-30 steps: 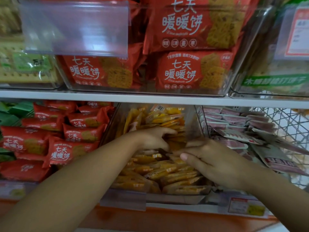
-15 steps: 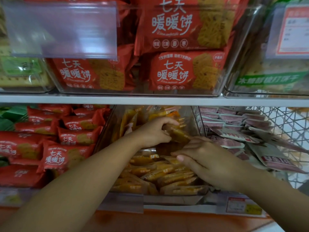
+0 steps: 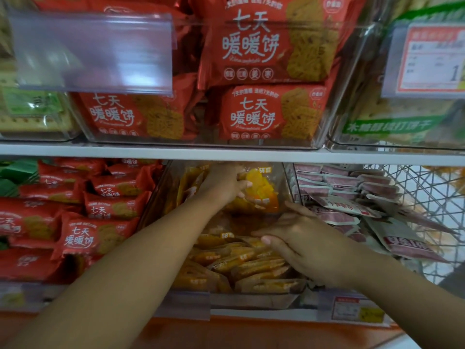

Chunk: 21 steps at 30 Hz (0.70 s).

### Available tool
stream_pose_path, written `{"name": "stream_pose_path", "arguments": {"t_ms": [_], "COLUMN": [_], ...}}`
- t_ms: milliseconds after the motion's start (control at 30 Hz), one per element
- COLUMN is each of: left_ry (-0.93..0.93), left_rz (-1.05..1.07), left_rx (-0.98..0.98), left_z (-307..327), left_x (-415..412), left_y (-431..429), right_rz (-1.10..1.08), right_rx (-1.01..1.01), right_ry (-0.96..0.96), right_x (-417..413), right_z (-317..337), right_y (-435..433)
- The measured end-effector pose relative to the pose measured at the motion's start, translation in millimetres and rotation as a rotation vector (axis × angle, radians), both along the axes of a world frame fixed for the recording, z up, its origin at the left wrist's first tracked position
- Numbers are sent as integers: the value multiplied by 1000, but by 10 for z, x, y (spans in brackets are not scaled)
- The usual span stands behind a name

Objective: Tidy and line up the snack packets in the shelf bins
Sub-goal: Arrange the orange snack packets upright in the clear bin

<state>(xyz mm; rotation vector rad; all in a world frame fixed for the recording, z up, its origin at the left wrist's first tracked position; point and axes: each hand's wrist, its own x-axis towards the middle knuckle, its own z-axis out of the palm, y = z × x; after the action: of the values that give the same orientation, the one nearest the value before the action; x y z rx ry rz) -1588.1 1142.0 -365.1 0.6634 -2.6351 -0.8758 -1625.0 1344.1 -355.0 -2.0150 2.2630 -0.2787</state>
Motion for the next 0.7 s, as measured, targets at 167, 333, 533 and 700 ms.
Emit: {"name": "stream_pose_path", "arguments": {"t_ms": [167, 333, 533, 700], "left_ry": [-30, -12, 11, -40], "left_rz": [21, 60, 31, -156], "left_rx": [-98, -51, 76, 252], "left_z": [59, -24, -14, -8], "left_x": [70, 123, 185, 383], "left_y": [51, 21, 47, 207], "right_rz": [32, -215, -324, -293], "right_rx": [47, -256, -374, -259], "right_ry": [-113, -302, -247, -213], "right_x": [-59, -342, -498, -454], "right_z": [139, 245, 123, 137], "right_y": [-91, -162, -484, -458]}}
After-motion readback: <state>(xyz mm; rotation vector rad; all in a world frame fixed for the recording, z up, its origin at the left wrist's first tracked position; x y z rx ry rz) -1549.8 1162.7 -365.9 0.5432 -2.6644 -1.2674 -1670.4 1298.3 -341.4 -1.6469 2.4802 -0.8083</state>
